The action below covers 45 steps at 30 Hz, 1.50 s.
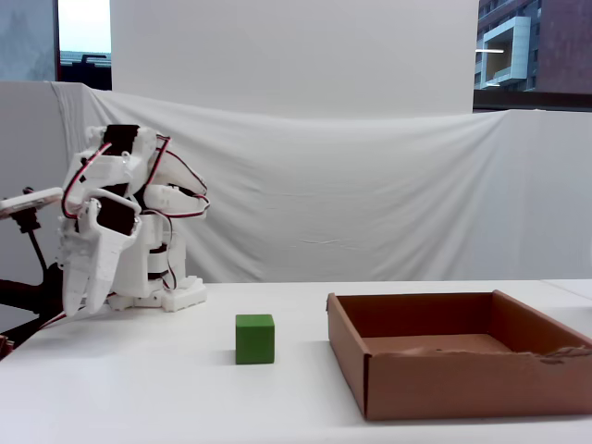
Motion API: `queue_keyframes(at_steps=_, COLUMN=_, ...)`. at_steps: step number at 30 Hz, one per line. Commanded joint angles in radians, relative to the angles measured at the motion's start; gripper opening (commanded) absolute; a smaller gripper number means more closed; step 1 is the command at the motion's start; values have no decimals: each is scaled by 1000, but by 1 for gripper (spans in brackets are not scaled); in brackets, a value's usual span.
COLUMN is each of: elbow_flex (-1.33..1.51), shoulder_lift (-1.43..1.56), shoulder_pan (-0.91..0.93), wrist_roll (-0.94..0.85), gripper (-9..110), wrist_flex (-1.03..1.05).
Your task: Grasp a green cube and put it in a box.
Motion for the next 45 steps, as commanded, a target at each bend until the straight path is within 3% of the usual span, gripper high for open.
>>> queue_keyframes(at_steps=1, elbow_flex=-6, shoulder_lift=3, shoulder_pan=-9, wrist_roll=5, gripper=21, wrist_flex=5)
queue_keyframes(at_steps=39, elbow_flex=-8, shoulder_lift=3, shoulder_pan=-55, wrist_roll=0, gripper=21, wrist_flex=3)
queue_keyframes(at_steps=45, elbow_flex=-71, shoulder_lift=-17, shoulder_pan=-120, wrist_roll=-6, gripper=21, wrist_flex=-161)
